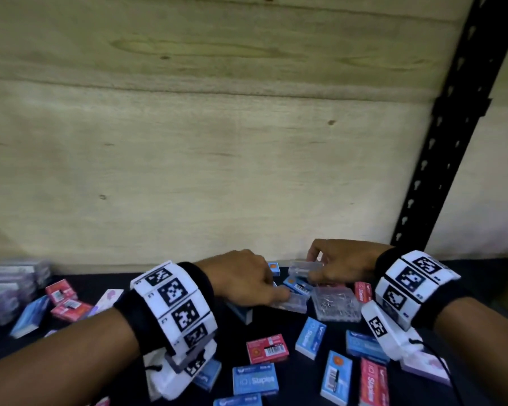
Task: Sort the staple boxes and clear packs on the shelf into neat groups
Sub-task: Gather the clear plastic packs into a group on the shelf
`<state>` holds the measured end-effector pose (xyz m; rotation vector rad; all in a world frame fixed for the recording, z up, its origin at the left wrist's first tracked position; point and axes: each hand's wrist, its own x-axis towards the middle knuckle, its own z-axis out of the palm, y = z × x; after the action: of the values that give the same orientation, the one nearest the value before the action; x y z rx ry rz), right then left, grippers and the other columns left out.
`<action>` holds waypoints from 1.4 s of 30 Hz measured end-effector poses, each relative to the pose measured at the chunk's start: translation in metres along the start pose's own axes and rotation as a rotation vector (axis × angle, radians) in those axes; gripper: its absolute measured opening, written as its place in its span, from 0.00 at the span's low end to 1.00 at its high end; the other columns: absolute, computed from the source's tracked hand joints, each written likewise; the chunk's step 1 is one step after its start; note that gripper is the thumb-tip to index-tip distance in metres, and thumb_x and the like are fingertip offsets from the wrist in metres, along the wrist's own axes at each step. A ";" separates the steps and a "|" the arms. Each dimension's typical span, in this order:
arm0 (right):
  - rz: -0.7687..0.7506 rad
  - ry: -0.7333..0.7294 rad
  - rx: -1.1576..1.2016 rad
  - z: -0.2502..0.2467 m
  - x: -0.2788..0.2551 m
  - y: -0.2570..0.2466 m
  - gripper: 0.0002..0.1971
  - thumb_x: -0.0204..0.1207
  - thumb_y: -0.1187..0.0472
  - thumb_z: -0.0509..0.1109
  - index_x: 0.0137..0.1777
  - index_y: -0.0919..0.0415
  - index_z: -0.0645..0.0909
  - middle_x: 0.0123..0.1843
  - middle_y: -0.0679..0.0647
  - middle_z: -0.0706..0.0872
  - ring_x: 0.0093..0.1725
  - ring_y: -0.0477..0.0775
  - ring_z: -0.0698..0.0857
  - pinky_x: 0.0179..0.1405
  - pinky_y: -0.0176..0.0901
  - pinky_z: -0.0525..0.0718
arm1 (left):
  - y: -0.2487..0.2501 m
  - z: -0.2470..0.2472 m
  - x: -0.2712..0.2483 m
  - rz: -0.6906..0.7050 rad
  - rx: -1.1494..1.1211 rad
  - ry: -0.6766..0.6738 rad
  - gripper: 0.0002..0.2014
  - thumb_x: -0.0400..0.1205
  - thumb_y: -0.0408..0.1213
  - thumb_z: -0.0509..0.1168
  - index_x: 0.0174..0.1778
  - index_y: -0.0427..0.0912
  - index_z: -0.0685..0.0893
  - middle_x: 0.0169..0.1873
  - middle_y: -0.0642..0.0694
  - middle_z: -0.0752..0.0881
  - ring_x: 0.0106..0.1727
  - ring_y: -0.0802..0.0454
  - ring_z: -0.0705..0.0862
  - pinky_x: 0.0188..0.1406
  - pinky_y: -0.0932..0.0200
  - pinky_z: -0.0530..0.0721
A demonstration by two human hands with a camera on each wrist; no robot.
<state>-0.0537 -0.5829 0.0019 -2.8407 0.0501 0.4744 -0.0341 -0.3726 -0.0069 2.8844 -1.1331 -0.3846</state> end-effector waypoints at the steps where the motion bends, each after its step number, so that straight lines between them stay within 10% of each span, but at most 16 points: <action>1: -0.006 0.010 0.021 -0.002 0.000 -0.001 0.19 0.75 0.43 0.69 0.60 0.51 0.76 0.49 0.47 0.86 0.43 0.49 0.85 0.51 0.46 0.82 | -0.004 -0.005 -0.003 -0.001 -0.032 -0.004 0.25 0.81 0.64 0.53 0.44 0.47 0.84 0.45 0.46 0.84 0.49 0.47 0.82 0.49 0.53 0.81; 11: -0.130 0.007 0.099 -0.010 -0.002 -0.056 0.07 0.82 0.54 0.65 0.53 0.56 0.77 0.35 0.49 0.85 0.23 0.40 0.83 0.32 0.35 0.81 | -0.073 -0.031 -0.064 -0.193 -0.422 0.052 0.26 0.87 0.58 0.51 0.48 0.37 0.84 0.37 0.43 0.86 0.34 0.50 0.83 0.43 0.59 0.80; 30: -0.622 -0.023 -0.227 0.051 0.000 -0.320 0.17 0.78 0.45 0.69 0.63 0.52 0.80 0.52 0.47 0.84 0.51 0.50 0.83 0.50 0.44 0.80 | -0.215 -0.010 -0.288 -0.571 -0.629 0.138 0.24 0.88 0.55 0.50 0.49 0.37 0.80 0.34 0.43 0.83 0.32 0.50 0.83 0.33 0.60 0.83; 42: -0.677 -0.111 -0.368 0.106 0.003 -0.393 0.18 0.78 0.44 0.70 0.60 0.56 0.83 0.54 0.52 0.86 0.52 0.55 0.83 0.51 0.47 0.80 | -0.269 0.041 -0.345 -0.811 -0.769 0.042 0.22 0.89 0.55 0.46 0.59 0.42 0.78 0.37 0.46 0.79 0.31 0.54 0.82 0.31 0.64 0.82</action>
<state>-0.0548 -0.1759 0.0017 -2.9062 -1.0779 0.5160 -0.1079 0.0601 0.0009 2.4406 0.2459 -0.5873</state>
